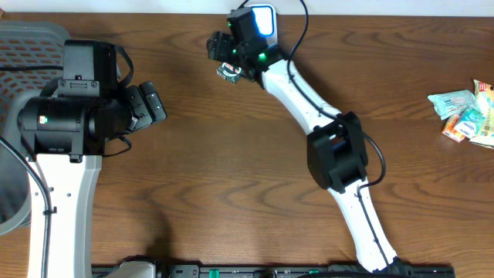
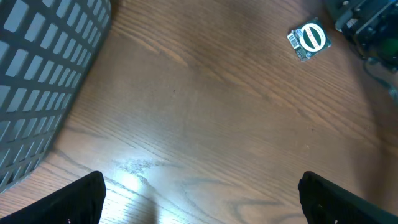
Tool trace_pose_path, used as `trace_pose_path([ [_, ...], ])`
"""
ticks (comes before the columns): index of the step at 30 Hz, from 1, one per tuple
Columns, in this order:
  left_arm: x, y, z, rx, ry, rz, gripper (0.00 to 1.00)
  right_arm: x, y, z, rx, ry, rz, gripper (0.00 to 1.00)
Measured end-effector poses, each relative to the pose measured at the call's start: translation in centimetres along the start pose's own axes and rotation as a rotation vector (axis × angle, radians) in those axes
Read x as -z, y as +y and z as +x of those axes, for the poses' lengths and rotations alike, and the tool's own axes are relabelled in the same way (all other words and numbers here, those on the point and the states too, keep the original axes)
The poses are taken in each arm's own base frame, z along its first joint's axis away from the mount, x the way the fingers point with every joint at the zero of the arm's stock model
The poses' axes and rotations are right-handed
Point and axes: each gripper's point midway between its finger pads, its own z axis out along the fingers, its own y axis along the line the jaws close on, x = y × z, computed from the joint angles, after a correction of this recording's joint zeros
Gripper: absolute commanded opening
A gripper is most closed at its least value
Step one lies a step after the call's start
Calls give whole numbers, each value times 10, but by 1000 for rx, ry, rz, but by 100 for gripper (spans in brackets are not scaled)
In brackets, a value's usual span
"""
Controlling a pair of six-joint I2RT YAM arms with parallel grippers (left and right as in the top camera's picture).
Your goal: Scan the item barcode
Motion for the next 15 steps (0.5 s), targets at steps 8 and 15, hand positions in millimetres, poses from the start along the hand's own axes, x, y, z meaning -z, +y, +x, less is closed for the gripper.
trace_pose_path([
  [8,0,0,0,0,0,0,98,-20,27,7,99,-145,0,57],
  [15,0,0,0,0,0,0,98,-39,7,21,228,-164,88,40],
])
